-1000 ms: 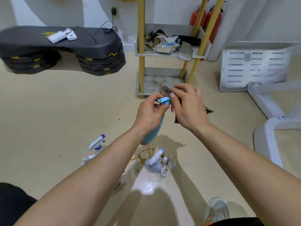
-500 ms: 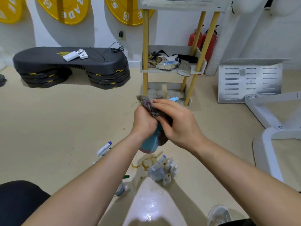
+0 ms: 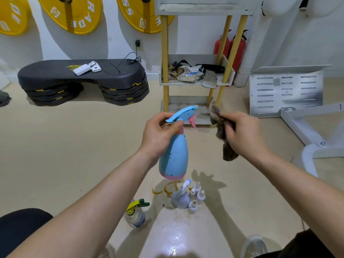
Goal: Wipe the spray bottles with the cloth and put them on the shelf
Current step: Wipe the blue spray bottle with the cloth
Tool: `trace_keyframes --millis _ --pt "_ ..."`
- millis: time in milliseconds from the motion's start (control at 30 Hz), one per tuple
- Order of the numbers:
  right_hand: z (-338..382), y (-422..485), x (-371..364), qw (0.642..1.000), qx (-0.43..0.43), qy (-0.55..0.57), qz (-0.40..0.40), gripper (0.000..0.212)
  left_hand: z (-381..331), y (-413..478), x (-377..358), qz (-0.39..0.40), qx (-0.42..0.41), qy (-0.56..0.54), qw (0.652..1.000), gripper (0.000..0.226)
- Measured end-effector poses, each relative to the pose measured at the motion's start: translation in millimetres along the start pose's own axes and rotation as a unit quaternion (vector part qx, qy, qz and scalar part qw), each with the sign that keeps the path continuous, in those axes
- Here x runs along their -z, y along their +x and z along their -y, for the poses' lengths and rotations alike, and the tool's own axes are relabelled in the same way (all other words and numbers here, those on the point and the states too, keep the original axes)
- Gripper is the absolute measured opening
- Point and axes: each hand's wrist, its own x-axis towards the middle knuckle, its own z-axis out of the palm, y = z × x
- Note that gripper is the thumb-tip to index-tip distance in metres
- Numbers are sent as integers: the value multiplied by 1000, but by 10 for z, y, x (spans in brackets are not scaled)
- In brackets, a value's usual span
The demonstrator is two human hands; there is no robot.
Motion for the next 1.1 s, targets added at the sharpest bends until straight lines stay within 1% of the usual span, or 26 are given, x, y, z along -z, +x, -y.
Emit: trace_keyframes --millis 33,67,100,133,167,200,233,267,300,333,400,433,500,567,633,733,800,867,933,1033,1100 --pt "34 -21 27 995 -73 73 -10 26 -43 21 43 6 4 -2 1000 7" --pt "88 -38 49 978 -134 160 -26 24 -76 37 79 16 9 -3 1000 7" --pt "167 -54 66 950 -178 252 -39 22 -98 51 113 26 16 -4 1000 9" --pt "260 -64 70 919 -200 337 -50 22 -107 63 138 35 27 -7 999 12" --pt "363 -74 78 894 -202 396 -60 23 -117 67 162 45 40 -10 998 16" --pt "456 -83 76 880 -189 429 -70 24 -126 69 175 55 52 -14 997 19" --pt "556 -100 66 877 -165 444 -79 25 -132 67 187 67 62 -17 996 20" --pt "639 -112 33 881 -137 445 -82 26 -133 65 192 79 68 -20 994 21" --pt "715 -128 -12 894 -102 429 -79 27 -133 59 195 88 68 -22 994 20" --pt "768 -145 -79 917 -60 388 -69 29 -131 48 196 94 64 -28 993 20" --pt "831 -204 -256 961 44 270 -44 36 -108 23 191 88 57 -57 993 19" --pt "847 -238 -351 970 87 222 -39 38 -85 17 188 79 58 -74 992 20" --pt "879 -280 -500 976 123 174 -43 41 -35 5 187 55 62 -95 992 17" --pt "861 -287 -601 979 121 158 -44 43 15 20 190 29 70 -103 992 9" --pt "813 -284 -670 982 117 141 -41 41 43 59 212 0 75 -109 991 5" --pt "708 -319 -764 985 140 97 -35 30 48 146 289 -41 69 -108 991 14" --pt "637 -356 -790 983 170 76 -10 25 34 196 373 -65 68 -96 991 14" --pt "593 -340 -752 981 167 103 -3 21 6 247 451 -82 75 -103 988 16" --pt "623 -270 -662 977 134 159 -49 18 -30 276 479 -77 84 -117 987 18" --pt "743 -104 -522 962 91 222 -134 21 -36 205 341 -41 92 -122 987 20" --pt "805 -31 -501 957 87 231 -154 21 -19 120 188 -19 91 -136 986 17"
